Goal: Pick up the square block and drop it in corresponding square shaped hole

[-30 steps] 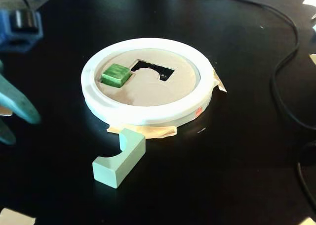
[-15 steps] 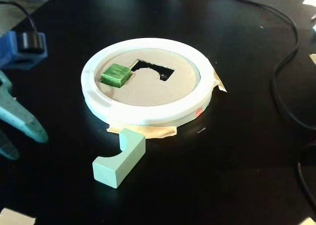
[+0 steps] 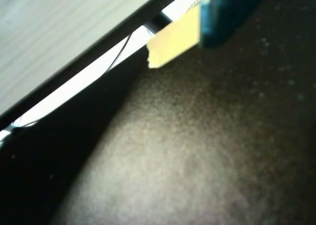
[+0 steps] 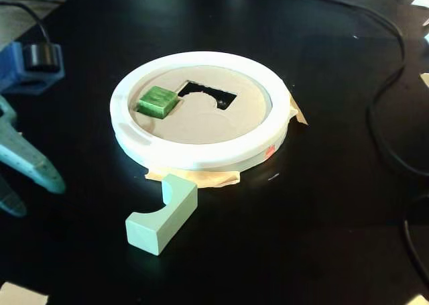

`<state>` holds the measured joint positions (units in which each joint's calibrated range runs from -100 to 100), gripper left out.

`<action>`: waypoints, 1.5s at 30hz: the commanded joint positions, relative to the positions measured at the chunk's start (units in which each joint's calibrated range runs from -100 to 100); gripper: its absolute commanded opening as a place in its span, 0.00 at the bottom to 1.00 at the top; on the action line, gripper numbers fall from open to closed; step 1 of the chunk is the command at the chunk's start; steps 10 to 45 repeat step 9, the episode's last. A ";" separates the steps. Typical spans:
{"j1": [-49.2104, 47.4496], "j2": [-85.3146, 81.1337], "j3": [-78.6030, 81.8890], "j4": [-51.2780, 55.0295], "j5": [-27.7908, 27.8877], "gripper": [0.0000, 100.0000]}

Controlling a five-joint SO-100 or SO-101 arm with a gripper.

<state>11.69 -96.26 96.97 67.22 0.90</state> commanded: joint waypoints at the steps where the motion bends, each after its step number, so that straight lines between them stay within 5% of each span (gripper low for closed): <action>1: -0.58 -0.43 -0.07 -1.34 0.34 0.81; 45: -0.20 -0.43 -0.07 -1.34 0.34 0.81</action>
